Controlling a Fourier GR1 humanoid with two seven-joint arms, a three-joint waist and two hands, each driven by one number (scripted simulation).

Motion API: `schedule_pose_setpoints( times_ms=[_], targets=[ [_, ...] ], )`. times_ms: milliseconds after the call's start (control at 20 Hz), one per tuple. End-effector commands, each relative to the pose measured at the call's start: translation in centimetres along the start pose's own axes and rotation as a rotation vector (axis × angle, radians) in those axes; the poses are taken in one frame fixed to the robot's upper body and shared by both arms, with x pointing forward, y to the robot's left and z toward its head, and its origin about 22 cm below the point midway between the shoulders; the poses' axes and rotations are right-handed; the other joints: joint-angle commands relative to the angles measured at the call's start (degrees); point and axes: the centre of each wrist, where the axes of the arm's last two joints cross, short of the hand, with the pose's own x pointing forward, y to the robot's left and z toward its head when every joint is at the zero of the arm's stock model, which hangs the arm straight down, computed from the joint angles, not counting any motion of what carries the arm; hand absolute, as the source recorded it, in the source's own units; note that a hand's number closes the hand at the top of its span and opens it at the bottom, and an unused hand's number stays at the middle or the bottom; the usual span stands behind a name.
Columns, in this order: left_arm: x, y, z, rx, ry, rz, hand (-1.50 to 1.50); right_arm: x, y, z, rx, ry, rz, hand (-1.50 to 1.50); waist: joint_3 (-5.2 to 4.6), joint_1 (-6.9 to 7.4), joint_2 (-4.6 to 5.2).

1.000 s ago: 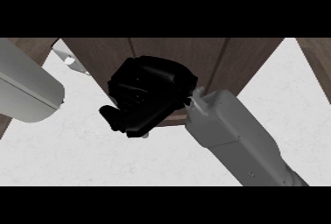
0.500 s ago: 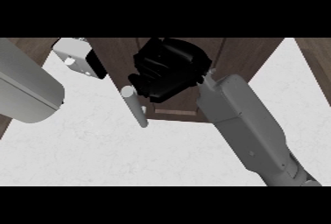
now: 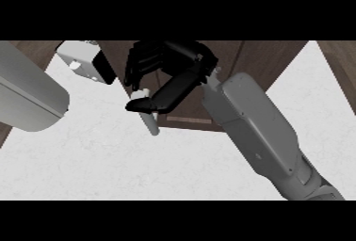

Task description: Pick up the bottled water, place it into the cabinet and close the cabinet

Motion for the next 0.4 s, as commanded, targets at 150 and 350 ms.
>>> schedule_pose_setpoints(
  times_ms=[150, 350],
  targets=[
    [-0.1, 0.0, -0.9, -0.031, -0.015, 0.012, -1.50, 5.5, -2.6, 0.1, -0.246, -0.161, 0.077, -1.50, 0.28, 0.08, 0.61],
    [-0.4, 0.1, -1.2, -0.051, -0.008, 0.008, -1.50, 5.5, -3.1, 0.4, -0.251, -0.160, 0.074, -1.50, 0.28, -0.15, 0.59]
  ],
)
